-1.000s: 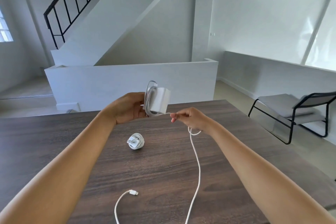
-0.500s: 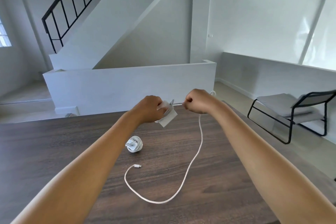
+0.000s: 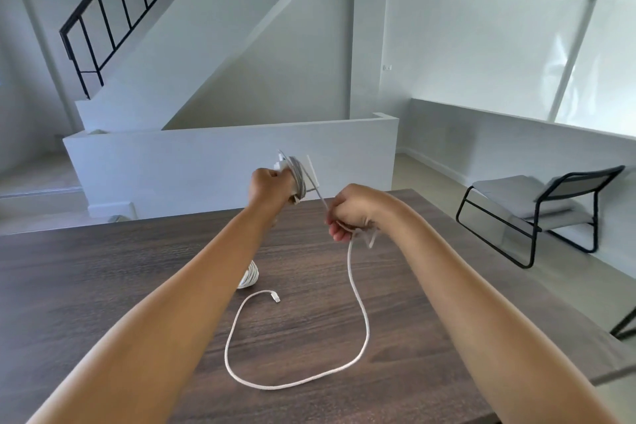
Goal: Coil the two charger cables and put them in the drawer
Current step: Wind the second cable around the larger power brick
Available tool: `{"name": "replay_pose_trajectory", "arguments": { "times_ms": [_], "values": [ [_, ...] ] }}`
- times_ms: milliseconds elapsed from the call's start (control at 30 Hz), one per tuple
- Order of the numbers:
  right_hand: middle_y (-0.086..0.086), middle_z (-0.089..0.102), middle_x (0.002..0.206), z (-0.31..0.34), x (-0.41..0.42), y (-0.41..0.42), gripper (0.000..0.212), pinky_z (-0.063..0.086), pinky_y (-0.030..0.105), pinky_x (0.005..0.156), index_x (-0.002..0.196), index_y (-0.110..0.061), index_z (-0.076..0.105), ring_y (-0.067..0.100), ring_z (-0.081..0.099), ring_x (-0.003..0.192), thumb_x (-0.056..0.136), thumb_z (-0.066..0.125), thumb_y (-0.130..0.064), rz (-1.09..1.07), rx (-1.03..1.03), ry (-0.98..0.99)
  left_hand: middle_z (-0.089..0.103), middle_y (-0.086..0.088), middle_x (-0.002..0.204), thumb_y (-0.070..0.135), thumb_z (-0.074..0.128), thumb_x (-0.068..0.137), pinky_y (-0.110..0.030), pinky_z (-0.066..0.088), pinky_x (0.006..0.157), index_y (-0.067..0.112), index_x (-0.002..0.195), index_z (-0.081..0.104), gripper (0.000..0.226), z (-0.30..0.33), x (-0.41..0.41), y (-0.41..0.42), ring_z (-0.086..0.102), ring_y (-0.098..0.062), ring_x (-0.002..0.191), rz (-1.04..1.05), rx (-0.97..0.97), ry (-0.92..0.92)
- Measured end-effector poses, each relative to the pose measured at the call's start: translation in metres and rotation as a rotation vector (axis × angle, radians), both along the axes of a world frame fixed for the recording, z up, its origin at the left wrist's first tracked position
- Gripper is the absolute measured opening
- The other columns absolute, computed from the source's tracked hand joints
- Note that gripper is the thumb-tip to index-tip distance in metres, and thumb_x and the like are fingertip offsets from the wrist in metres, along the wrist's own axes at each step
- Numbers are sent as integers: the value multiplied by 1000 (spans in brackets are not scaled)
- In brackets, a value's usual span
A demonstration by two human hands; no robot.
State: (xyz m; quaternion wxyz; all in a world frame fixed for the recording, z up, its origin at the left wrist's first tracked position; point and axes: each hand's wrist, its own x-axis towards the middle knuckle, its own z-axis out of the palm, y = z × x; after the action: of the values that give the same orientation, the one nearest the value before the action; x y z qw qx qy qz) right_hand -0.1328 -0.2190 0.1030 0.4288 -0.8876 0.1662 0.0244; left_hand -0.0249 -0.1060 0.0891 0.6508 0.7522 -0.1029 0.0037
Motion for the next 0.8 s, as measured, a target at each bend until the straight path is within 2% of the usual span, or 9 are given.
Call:
{"name": "replay_pose_trajectory", "arguments": {
  "times_ms": [33,100,233,300,367,433,533,667,800],
  "values": [
    [10,62,66,-4,1,-1,26,50,23,51,77,-3,59,14,60,49,99,45,-5,21,72,17,59,-10,64,13,56,85,-42,60,69,9,62,52,24,3,0,2,68,-33,68,-14,-105,106],
    [10,66,72,-13,2,-3,22,51,22,55,81,-5,62,12,65,55,98,52,-13,80,168,27,61,-13,75,2,53,89,-39,59,66,2,72,55,17,9,-3,5,66,-28,71,-78,-270,241],
    [4,69,82,-30,7,-10,17,47,27,76,87,-16,70,14,59,73,93,59,-28,192,95,-12,61,-13,83,7,53,94,-37,58,68,2,84,59,13,16,-8,21,63,-27,72,-188,-384,299],
    [0,60,65,-35,8,-15,18,46,27,70,84,-16,71,11,52,60,91,62,-31,188,149,-34,61,-12,82,11,54,94,-37,57,72,2,85,60,14,15,-5,30,62,-26,72,-229,-388,298],
    [-6,45,53,-37,8,-23,19,41,21,55,86,-14,72,7,40,47,86,68,-32,167,205,-55,61,-11,81,12,53,95,-36,58,68,3,85,62,16,14,-2,40,63,-24,69,-301,-389,301],
    [-8,37,52,-35,5,-32,22,29,17,45,90,-12,73,6,29,44,81,74,-32,157,217,-66,62,-9,78,14,52,96,-31,58,59,4,86,63,18,12,0,48,65,-20,61,-400,-398,316],
    [-7,32,52,-27,3,-41,30,21,18,45,99,-8,75,7,24,44,77,77,-29,184,199,-63,63,-6,69,18,51,96,-26,56,53,6,87,63,20,9,2,53,63,-16,53,-495,-392,323],
    [-6,38,50,-23,-1,-47,20,25,19,48,98,-13,76,7,26,45,85,70,-25,269,246,1,64,-4,66,19,49,97,-25,56,52,6,86,63,22,5,3,48,63,-15,52,-507,-443,333],
    [1,62,62,-28,-4,-49,17,36,15,46,98,-15,74,5,41,42,87,69,-26,255,193,-33,63,-5,71,17,49,97,-26,57,55,6,87,64,22,2,4,43,65,-16,57,-558,-455,333]
  ]
}}
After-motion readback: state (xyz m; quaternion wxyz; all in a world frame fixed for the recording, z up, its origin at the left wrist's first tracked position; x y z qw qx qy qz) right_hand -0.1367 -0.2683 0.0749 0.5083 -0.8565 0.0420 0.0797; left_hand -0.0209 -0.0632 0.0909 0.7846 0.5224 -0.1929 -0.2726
